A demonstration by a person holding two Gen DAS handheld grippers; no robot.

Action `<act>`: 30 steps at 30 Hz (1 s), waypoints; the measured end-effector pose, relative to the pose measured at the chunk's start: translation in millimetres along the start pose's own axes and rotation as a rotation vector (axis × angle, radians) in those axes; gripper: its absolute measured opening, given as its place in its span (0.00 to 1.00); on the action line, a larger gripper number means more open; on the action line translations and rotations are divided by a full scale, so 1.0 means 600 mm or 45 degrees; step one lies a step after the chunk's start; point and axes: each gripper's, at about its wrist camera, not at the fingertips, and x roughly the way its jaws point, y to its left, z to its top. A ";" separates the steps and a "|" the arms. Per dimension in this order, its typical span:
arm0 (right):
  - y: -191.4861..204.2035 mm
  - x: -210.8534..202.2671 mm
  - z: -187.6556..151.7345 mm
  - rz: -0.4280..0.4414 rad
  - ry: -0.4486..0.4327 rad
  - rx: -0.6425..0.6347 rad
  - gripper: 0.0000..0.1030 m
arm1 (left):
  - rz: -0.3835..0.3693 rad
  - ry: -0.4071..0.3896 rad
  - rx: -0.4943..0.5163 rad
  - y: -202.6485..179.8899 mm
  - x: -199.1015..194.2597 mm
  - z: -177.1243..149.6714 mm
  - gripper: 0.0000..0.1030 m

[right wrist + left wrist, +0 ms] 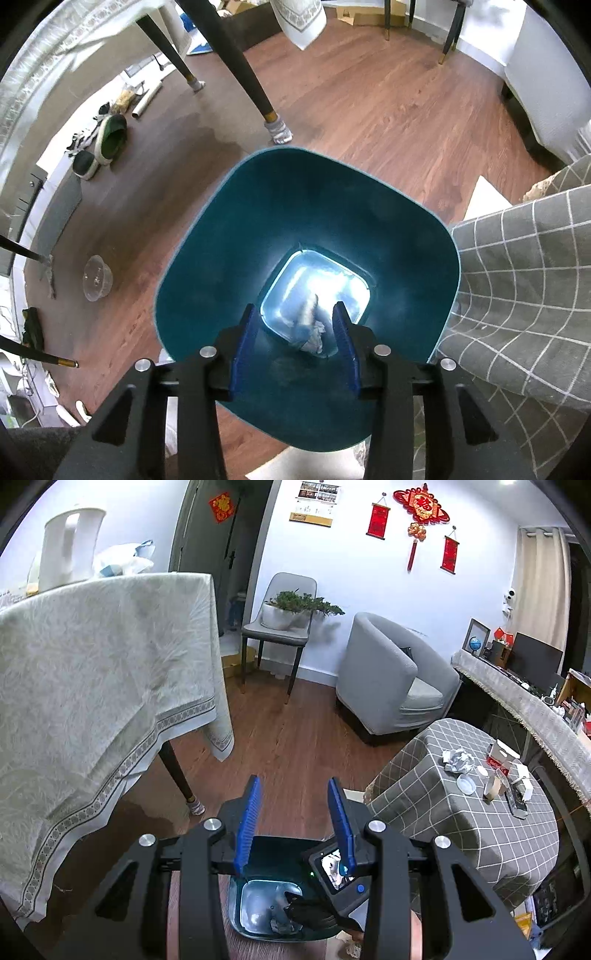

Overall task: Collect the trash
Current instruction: 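Move both tools back over the table toward the remaining trash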

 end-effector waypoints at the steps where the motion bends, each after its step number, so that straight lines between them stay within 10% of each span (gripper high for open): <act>1: 0.000 -0.009 0.000 0.011 -0.013 -0.006 0.41 | -0.002 -0.005 0.005 -0.005 0.000 0.002 0.39; 30: -0.153 -0.408 -0.059 -0.095 -0.691 0.032 0.53 | -0.117 -0.099 0.156 -0.180 0.030 0.042 0.47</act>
